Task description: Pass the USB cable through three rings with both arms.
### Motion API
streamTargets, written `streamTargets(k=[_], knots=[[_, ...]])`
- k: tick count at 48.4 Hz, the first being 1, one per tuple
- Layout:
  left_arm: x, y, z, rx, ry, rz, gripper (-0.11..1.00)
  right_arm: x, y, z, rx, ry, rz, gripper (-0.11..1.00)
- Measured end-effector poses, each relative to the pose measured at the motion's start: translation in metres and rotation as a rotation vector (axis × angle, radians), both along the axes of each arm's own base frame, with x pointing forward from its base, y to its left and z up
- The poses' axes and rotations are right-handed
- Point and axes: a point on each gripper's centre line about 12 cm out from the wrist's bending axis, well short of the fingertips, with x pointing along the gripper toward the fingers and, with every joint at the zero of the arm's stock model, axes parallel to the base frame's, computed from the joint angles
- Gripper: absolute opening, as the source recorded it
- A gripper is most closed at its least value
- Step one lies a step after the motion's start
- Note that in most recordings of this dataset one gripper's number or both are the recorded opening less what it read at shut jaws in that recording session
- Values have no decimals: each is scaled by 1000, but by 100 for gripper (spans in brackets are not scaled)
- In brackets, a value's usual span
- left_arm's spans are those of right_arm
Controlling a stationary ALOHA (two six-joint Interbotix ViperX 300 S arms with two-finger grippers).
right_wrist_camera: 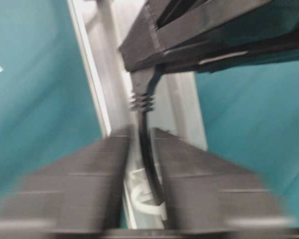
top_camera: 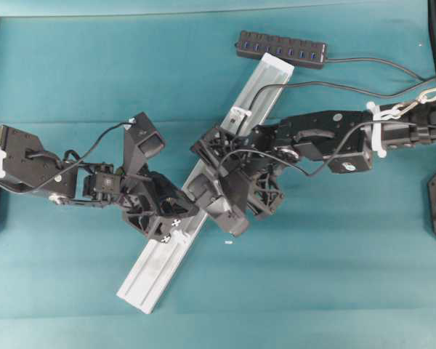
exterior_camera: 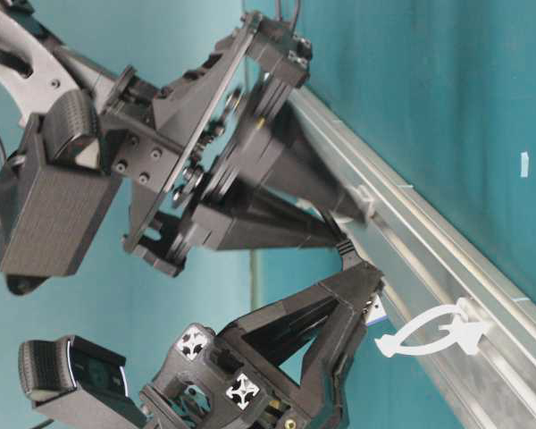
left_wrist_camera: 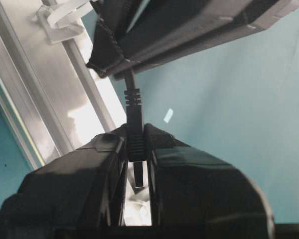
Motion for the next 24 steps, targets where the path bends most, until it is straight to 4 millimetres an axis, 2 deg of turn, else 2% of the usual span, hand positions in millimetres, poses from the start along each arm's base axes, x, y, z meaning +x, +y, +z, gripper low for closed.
streamTargets(k=[3, 24], knots=[[0, 0, 0, 1, -2, -1, 11, 1, 0, 0, -2, -1, 0, 8], [0, 0, 1, -1, -3, 1, 11, 1, 1, -1, -18, 24, 25, 8]])
